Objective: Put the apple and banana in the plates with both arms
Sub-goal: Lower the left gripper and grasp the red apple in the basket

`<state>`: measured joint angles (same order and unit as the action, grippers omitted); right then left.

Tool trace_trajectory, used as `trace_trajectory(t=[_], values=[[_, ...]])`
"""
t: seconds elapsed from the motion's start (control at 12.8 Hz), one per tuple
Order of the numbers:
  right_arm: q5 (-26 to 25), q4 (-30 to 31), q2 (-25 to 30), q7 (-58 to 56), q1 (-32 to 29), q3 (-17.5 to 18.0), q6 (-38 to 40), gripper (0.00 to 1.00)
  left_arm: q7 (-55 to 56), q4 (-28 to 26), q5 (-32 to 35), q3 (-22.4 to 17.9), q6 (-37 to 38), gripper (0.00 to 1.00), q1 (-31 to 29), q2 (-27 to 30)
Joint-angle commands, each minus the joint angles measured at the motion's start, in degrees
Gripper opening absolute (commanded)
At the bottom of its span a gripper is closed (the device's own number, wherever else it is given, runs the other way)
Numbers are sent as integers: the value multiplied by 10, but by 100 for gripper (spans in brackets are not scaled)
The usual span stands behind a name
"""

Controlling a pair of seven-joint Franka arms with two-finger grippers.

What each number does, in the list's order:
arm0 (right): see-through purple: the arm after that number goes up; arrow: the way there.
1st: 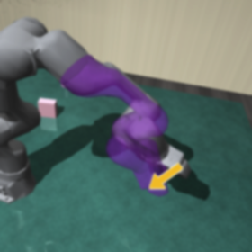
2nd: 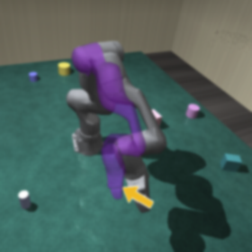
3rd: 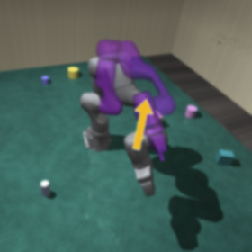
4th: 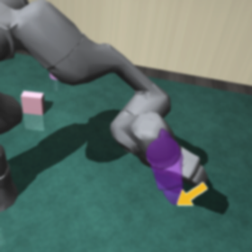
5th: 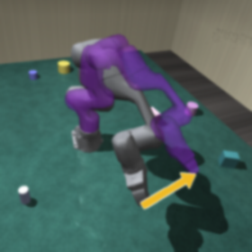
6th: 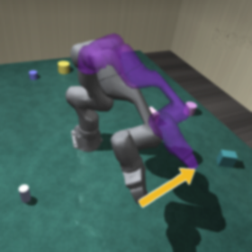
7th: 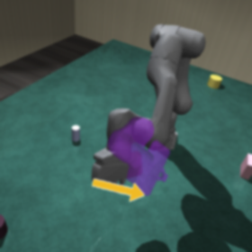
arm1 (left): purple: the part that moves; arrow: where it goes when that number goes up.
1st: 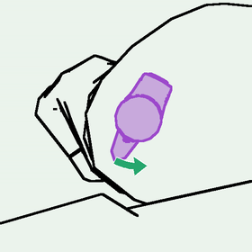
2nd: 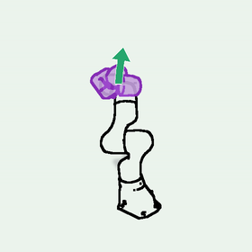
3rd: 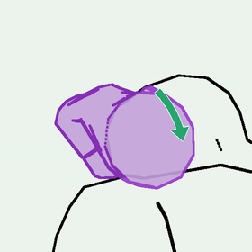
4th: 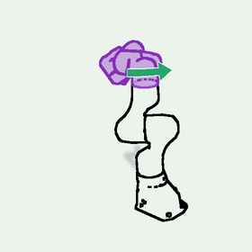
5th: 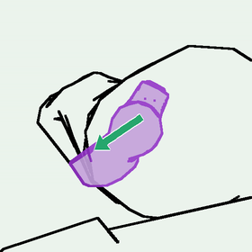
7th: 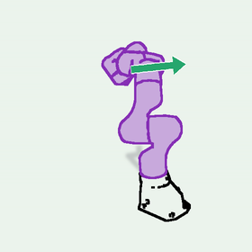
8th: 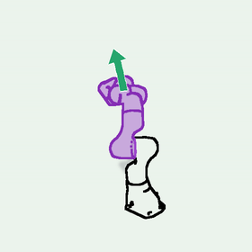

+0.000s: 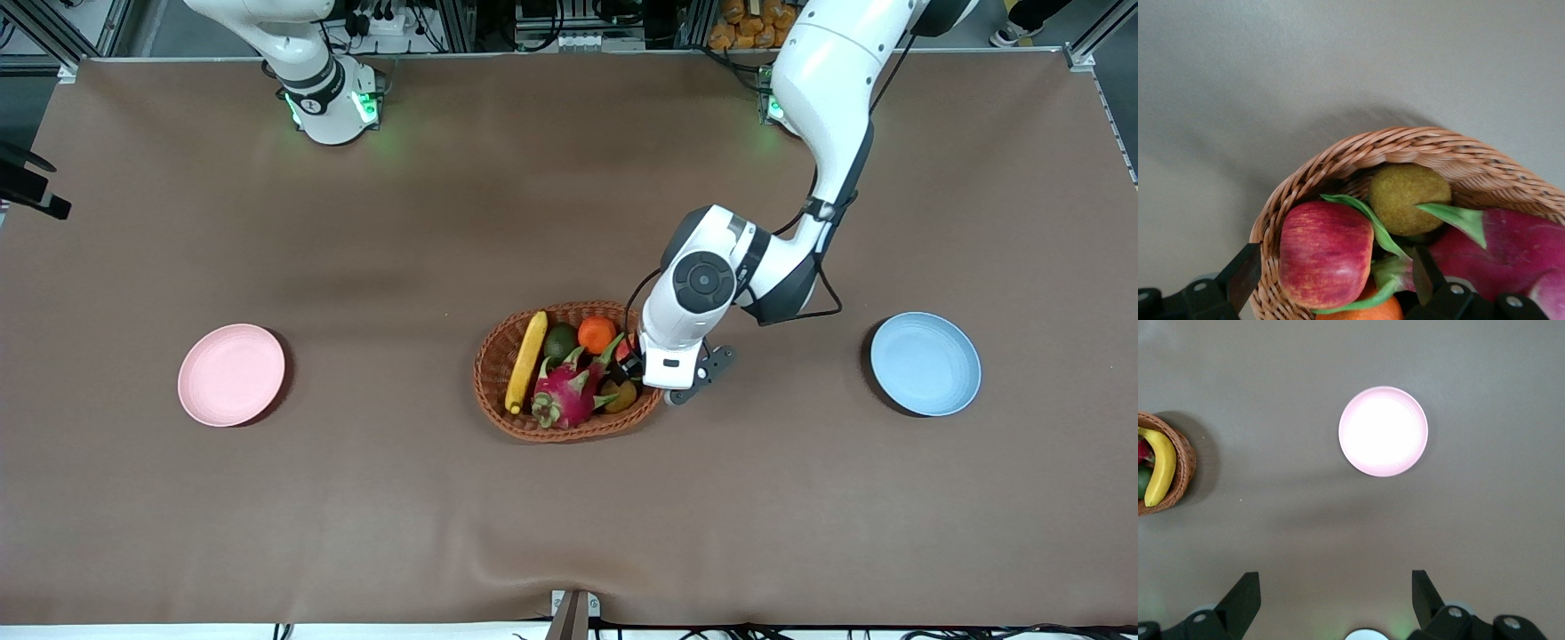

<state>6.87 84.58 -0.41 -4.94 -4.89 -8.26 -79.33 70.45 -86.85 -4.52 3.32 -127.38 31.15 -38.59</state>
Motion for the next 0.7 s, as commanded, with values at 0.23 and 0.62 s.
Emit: trace_trajectory(t=[0.23,0.62], values=[[14,-12,1,-2,-8,8,15,100,10,9,3,-7,-4,100,15,-18],[13,-13,0,-2,-9,8,15,100,11,8,1,-6,-3,68,16,-23]])
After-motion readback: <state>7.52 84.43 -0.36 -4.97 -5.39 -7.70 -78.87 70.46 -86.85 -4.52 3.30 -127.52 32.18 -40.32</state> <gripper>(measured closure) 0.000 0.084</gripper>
